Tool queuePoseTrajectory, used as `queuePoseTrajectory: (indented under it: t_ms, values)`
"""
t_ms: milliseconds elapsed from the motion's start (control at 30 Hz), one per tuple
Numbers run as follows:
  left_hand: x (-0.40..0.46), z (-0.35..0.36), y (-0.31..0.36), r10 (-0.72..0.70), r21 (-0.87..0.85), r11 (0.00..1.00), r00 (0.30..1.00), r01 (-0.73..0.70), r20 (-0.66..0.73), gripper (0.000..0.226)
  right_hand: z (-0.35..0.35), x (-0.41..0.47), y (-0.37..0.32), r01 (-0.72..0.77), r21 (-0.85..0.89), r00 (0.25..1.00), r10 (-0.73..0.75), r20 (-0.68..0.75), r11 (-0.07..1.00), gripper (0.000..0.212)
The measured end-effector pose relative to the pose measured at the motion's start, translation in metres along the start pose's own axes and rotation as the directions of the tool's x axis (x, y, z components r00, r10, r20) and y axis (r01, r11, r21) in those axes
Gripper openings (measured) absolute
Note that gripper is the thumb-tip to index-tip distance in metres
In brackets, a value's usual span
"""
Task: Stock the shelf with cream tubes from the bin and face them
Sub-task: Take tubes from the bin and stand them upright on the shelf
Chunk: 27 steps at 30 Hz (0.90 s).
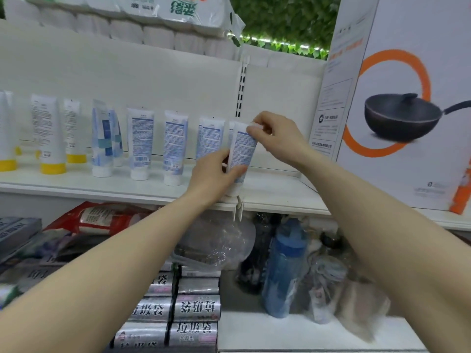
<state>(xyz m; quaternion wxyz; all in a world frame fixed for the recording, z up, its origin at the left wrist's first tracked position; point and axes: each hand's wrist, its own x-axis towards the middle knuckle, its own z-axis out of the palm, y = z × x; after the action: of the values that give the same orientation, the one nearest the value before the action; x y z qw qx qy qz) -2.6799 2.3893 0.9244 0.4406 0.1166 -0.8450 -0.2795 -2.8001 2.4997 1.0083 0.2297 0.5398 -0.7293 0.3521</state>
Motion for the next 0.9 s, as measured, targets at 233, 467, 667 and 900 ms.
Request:
queuePoseTrajectory:
  t_ms: [233,467,667,900]
  values:
    - [-0.013,-0.023,-0.029,-0.024,0.194,0.981,1.0,0.025,-0.008,0.025,0.003,0.009,0.016,-0.14,-0.038,0.984,0.134,-0.119,0.989,0.013]
    - [-0.017,-0.044,-0.043,-0.029,0.454,0.891,0.997,-0.005,0.068,0.019,0.028,0.025,0.009,-0.162,-0.054,0.975,0.152,-0.16,0.985,0.014]
    - [-0.016,-0.042,-0.044,-0.005,0.513,0.858,0.996,-0.039,0.085,0.018,0.039,0.027,0.003,-0.145,-0.154,0.984,0.126,-0.128,0.977,0.026]
    - [-0.017,-0.043,-0.043,0.007,0.52,0.853,0.996,-0.052,0.089,0.02,0.043,0.021,-0.001,-0.096,-0.24,0.993,0.076,-0.094,0.966,0.03]
